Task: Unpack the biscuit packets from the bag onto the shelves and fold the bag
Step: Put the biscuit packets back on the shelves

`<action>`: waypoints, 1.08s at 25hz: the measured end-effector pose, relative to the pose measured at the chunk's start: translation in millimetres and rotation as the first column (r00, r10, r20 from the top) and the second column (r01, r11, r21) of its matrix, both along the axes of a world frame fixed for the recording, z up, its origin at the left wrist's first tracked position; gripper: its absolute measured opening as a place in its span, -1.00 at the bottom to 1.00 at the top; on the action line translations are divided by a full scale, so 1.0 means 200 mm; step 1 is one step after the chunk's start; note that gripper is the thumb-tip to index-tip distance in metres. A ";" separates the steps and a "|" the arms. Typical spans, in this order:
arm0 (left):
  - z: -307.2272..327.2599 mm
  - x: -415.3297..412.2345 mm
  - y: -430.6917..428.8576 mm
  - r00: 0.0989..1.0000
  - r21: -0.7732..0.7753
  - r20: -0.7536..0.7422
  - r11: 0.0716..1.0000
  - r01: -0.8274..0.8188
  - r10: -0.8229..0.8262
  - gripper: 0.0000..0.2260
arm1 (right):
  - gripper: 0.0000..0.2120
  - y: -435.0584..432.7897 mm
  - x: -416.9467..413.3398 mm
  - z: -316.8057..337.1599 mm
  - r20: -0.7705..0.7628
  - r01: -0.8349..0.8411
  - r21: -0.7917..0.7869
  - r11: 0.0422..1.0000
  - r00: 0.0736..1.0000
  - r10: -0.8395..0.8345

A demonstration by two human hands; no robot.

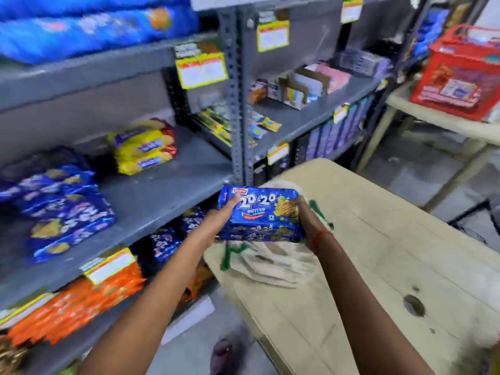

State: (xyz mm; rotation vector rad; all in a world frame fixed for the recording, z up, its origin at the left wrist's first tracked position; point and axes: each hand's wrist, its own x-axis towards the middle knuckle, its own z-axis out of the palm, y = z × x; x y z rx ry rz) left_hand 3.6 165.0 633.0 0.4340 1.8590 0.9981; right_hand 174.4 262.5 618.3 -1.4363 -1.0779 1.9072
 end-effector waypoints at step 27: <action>0.02 -1.56 -1.14 0.690 0.027 0.037 0.690 -0.724 0.723 -0.20 | -0.47 -0.75 -2.10 0.11 0.156 -0.680 0.025 0.732 0.726 0.669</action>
